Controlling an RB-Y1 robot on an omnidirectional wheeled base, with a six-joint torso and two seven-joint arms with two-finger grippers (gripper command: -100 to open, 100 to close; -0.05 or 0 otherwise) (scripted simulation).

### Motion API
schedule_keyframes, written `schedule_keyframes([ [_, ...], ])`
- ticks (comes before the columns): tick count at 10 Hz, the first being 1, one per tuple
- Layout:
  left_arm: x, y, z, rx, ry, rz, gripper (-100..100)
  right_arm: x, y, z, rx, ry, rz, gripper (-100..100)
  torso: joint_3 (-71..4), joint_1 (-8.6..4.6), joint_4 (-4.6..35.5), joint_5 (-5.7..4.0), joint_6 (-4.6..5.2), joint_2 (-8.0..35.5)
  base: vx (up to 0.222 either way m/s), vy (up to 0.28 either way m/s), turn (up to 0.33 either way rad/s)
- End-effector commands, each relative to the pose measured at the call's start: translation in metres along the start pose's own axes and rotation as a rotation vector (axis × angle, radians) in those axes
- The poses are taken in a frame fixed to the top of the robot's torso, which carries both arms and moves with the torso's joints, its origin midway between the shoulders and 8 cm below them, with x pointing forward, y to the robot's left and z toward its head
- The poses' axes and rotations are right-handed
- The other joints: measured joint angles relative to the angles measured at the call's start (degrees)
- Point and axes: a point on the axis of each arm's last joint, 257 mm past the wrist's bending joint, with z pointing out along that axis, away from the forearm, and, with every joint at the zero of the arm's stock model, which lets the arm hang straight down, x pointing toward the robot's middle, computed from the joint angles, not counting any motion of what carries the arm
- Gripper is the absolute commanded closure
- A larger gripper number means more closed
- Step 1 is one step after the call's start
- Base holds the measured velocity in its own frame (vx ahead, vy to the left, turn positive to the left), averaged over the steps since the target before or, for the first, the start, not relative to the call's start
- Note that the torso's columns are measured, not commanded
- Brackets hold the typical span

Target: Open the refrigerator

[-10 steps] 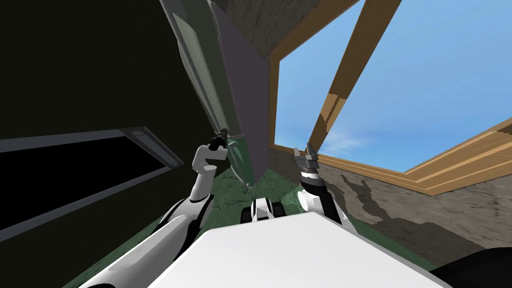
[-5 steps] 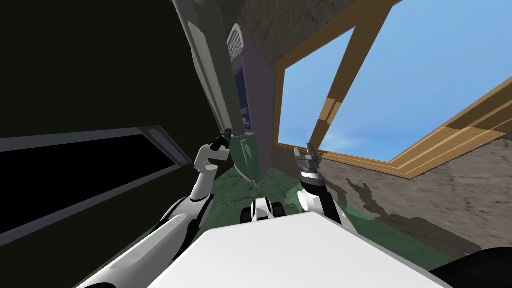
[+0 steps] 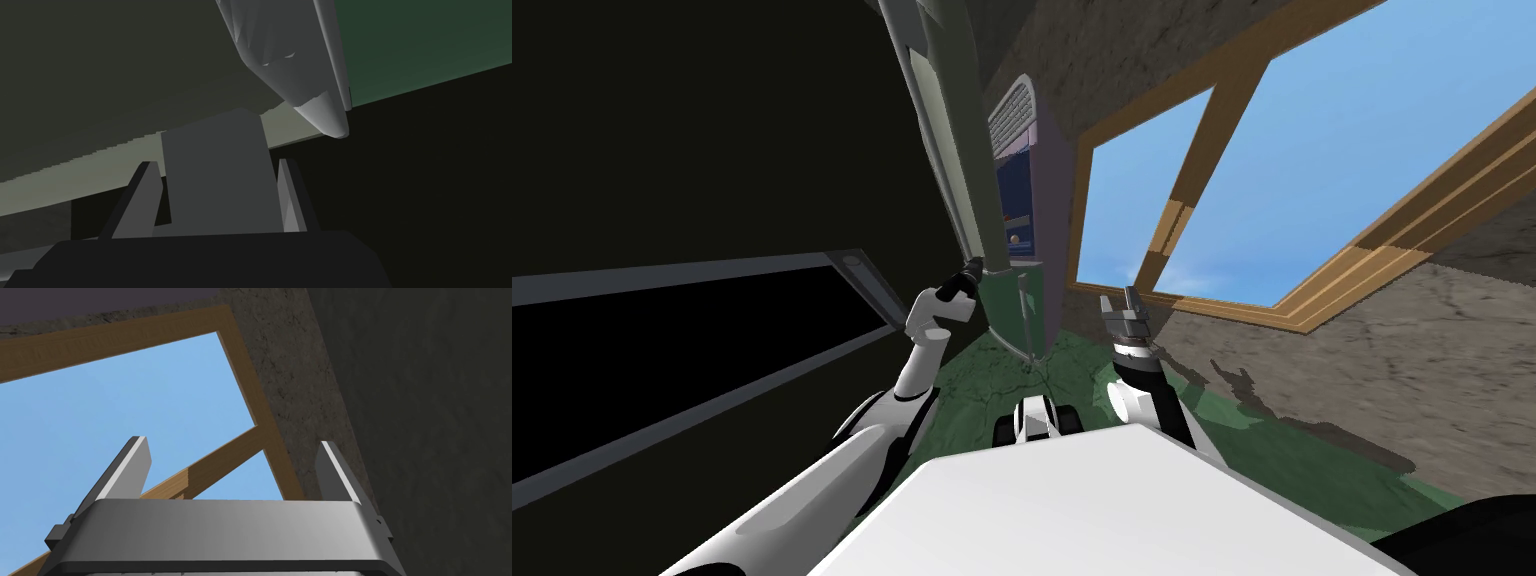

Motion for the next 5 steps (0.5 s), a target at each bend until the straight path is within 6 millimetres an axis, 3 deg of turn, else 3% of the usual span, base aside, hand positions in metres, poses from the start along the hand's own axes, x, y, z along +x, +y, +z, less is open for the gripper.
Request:
schedule_keyframes([
  [1,0.004,-0.016,0.001,0.034,0.026,-0.003,100,0.000,0.000,0.000,0.000,0.000,0.000,0,0.0,0.03,0.0,0.03,0.01,0.0,-0.126,0.313,-0.047],
  [3,0.016,-0.014,0.000,0.032,0.054,-0.009,100,0.000,0.000,0.000,0.000,0.000,0.000,0,0.3,-0.57,-0.1,-0.11,0.06,0.3,-0.104,0.198,-0.035],
  [4,0.026,-0.022,-0.004,0.051,0.084,-0.014,100,0.000,0.000,0.000,0.000,0.000,0.000,0,0.4,-1.06,-0.2,-0.20,0.12,0.4,0.009,0.208,-0.056],
  [5,0.036,-0.027,-0.007,0.064,0.110,-0.020,100,0.000,0.000,0.000,0.000,0.000,0.000,0,0.4,-0.66,-0.2,-0.14,0.17,0.4,-0.032,0.371,-0.112],
])
